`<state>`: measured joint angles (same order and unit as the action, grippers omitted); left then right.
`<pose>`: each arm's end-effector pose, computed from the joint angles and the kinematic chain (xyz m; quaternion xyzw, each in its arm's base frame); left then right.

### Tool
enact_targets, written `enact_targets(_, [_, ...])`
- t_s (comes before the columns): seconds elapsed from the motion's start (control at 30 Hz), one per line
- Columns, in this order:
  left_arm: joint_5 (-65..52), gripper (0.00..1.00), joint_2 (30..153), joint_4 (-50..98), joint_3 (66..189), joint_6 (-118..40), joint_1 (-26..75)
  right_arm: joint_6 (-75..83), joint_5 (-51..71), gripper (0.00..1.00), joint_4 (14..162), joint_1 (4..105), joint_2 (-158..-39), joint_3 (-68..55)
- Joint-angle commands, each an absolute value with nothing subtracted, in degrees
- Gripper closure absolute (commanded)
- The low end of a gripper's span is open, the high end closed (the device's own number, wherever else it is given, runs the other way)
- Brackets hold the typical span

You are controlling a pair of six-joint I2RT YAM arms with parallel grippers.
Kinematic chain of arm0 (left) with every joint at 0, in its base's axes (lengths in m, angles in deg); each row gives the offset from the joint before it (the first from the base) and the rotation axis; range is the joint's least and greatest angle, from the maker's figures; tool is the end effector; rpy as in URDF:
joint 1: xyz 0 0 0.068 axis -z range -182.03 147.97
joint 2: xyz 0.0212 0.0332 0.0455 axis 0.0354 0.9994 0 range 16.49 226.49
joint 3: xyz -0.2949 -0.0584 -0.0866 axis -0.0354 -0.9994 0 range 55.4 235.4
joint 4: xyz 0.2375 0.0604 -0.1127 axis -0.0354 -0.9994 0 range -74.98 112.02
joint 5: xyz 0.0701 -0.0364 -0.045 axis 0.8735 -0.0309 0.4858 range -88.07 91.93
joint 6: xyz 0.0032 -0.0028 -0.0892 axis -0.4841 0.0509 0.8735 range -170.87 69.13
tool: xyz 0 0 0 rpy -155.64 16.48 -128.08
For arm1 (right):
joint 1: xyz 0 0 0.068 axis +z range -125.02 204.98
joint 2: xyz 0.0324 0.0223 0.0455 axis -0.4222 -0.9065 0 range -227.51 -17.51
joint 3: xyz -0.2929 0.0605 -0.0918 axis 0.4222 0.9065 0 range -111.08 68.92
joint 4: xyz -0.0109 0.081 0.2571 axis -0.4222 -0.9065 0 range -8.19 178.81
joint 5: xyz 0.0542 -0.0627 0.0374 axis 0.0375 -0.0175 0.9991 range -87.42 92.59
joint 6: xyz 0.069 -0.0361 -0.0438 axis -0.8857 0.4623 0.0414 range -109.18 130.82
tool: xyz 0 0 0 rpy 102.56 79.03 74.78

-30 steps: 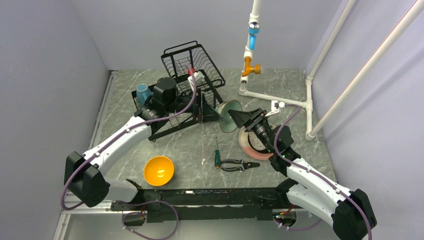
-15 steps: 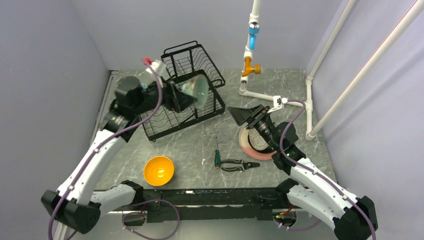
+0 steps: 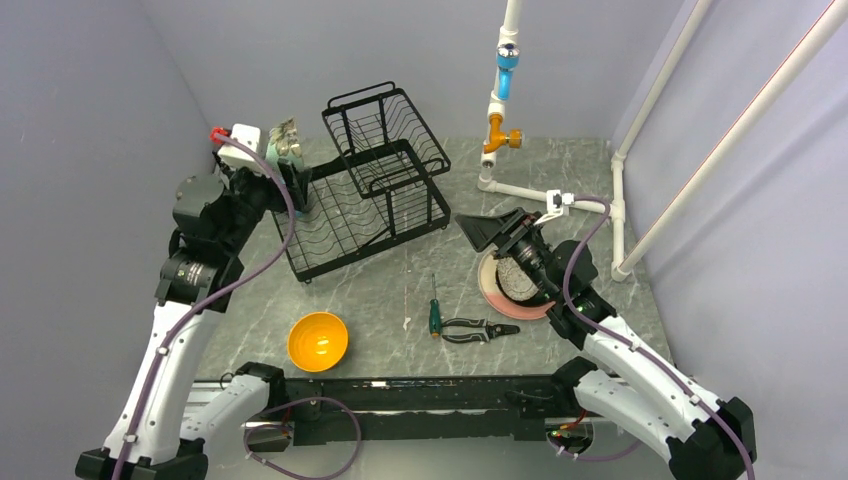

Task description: Load the mixed dishes into the dish rack

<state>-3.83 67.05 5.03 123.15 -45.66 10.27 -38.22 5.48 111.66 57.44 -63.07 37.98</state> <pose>0.1977 -0.0513 0.4822 0.0791 0.7015 -0.1427 0.6938 0.1826 0.1209 0.3474 0.0754 0.6502 0.5059 0.5618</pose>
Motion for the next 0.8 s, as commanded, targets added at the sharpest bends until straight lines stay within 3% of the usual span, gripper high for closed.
enact_targets(0.0, [7.65, 1.0, 64.68, 7.5, 119.2, -58.75, 10.1, -36.4, 5.4, 0.0, 110.7, 57.51, -60.49, 35.19])
enact_targets(0.2, [11.9, 1.0, 59.93, 7.6, 108.62, -62.54, 10.1, -33.8, 4.82, 0.0, 107.86, 57.5, -56.28, 36.56])
enact_targets(0.37, [8.18, 1.0, 57.22, 12.23, 101.0, -67.61, 10.19, -32.62, 4.5, 0.0, 106.79, 57.45, -53.2, 38.45])
enact_targets(0.77, [4.35, 1.0, 69.61, 14.12, 100.44, -73.83, 10.37, -30.79, 3.2, 0.0, 101.69, 57.15, -45.31, 40.55])
